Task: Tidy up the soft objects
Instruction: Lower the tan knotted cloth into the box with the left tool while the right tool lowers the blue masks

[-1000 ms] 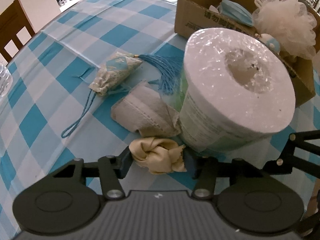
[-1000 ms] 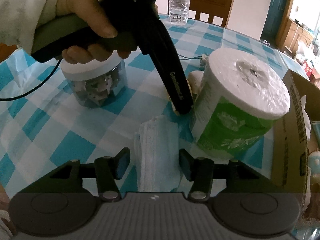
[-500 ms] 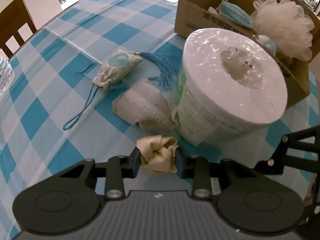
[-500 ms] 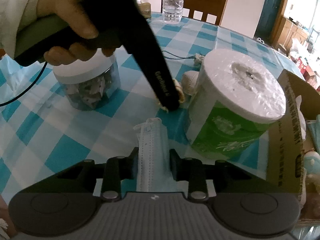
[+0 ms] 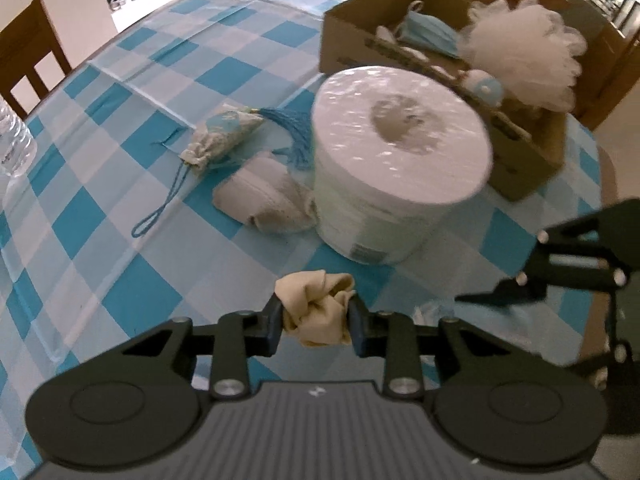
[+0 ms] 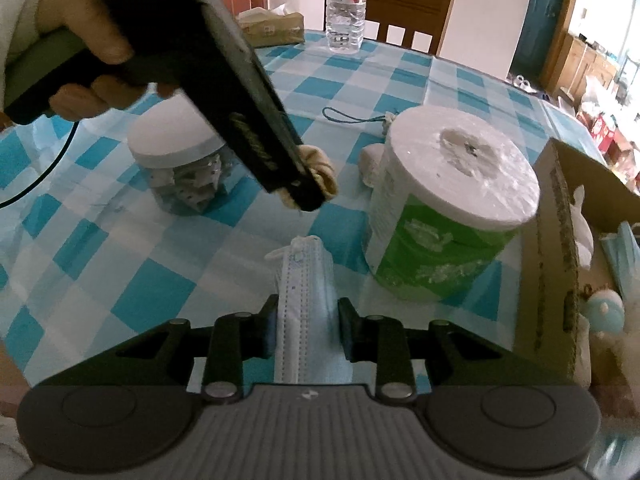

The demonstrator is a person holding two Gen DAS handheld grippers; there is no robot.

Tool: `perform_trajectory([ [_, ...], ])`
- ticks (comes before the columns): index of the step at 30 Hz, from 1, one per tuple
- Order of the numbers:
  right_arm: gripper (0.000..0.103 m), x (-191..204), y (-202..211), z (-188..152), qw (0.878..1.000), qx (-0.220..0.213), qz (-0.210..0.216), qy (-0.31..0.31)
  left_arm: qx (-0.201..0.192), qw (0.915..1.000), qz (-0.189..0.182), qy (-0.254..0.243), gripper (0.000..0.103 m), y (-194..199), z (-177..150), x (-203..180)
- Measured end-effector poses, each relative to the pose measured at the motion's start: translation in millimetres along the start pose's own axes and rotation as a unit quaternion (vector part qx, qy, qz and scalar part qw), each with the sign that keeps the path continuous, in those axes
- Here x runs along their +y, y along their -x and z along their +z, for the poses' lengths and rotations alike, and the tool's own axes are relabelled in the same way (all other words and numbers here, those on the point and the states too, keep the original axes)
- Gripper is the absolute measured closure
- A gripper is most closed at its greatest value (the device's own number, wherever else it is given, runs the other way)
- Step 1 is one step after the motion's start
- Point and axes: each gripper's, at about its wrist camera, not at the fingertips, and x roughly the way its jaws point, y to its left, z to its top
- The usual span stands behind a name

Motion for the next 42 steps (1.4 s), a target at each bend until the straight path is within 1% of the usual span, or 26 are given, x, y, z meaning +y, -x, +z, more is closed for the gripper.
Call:
perform_trajectory([
  [4, 0.069, -8.0, 11.3, -5.8, 1.0, 0.004, -0.001, -0.02, -0.001, 0.9999, -0.008, -0.014, 0.072, 17.5, -3.6, -10.4],
  [9, 0.069, -17.1, 32.9, -11.7, 1.0, 0.005, -0.019, -0.023, -0.006, 0.9992, -0.029, -0.028, 0.072, 39.2, -5.2, -29.1],
  [12, 0.069, -26.0, 48.8, -15.5, 0.999, 0.002, -0.022, -0.023, -0.012, 0.9986, -0.035, -0.037, 0.072, 50.4, -3.5, -44.5],
  [17, 0.069, -45.3, 76.4, -22.5, 0.999, -0.008, -0.033, -0.006, -0.028, 0.9974, -0.042, -0.051, 0.072, 66.2, 5.4, -72.3],
  [21, 0.069, -69.3, 93.9, -26.0, 0.999, -0.017, -0.05, 0.003, -0.042, 0.9967, -0.043, -0.054, 0.072, 72.7, 19.2, -90.9],
  [26, 0.069, -99.4, 107.6, -33.0, 0.997, -0.032, -0.069, -0.006, -0.059, 0.9954, -0.038, -0.065, 0.072, 73.0, 45.9, -112.8],
  [33, 0.069, -128.8, 117.8, -39.7, 0.996, -0.05, -0.075, -0.008, -0.088, 0.9927, -0.031, -0.077, 0.072, 63.3, 97.7, -138.6],
  [37, 0.069, -145.7, 117.8, -40.6, 0.995, -0.055, -0.077, -0.008, -0.101, 0.9913, -0.024, -0.081, 0.071, 51.0, 133.3, -149.3],
  [42, 0.069, -161.4, 116.7, -39.7, 0.995, -0.061, -0.08, -0.012, -0.101, 0.992, -0.017, -0.074, 0.071, 27.4, 170.7, -151.3],
])
